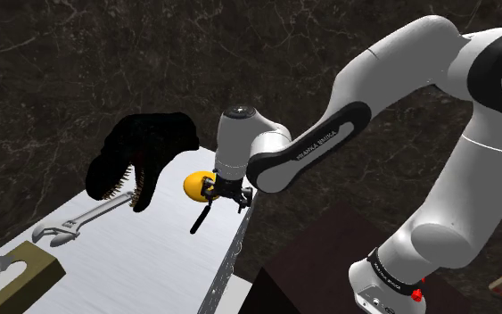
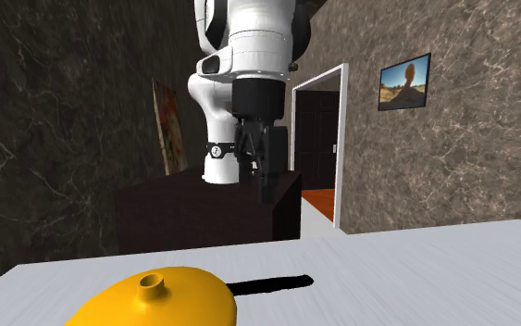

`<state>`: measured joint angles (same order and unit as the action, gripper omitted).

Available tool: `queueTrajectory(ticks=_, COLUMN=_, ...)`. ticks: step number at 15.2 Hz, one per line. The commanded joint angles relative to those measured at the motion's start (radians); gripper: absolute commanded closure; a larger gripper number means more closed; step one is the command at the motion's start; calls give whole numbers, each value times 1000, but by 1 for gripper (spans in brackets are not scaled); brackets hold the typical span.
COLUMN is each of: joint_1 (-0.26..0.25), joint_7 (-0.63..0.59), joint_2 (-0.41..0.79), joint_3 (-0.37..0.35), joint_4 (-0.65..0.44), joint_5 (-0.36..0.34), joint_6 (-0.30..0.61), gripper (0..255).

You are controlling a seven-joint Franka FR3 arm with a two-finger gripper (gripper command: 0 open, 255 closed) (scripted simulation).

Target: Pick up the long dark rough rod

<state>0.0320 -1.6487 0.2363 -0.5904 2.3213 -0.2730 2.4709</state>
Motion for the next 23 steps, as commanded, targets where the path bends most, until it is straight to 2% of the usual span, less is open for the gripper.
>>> queueTrajectory(ticks=1, joint_1=-48, joint_7=-116, joint_2=94, joint_3=41, joint_4=-73, joint_5=-85, joint_6=6, gripper=0)
queueTrajectory(ticks=6, joint_1=-164, joint_7=-297, joint_2=292, joint_3=150, joint_4=-269, joint_5=-194, joint_6=-1, gripper=0)
queueTrajectory(ticks=16, joint_1=-200, joint_7=-337, joint_2=377, joint_3=198, joint_4=-290, joint_5=-250, joint_6=61, gripper=0)
queueTrajectory(ticks=17, joint_1=-200, joint_7=-338, joint_2=377, joint_3=198, joint_4=-289, joint_5=-250, joint_6=61, gripper=255)
queueTrajectory(ticks=23, joint_1=-200, joint_7=-340, joint_2=376, joint_3=198, joint_4=-284, joint_5=-251, joint_6=64, gripper=255)
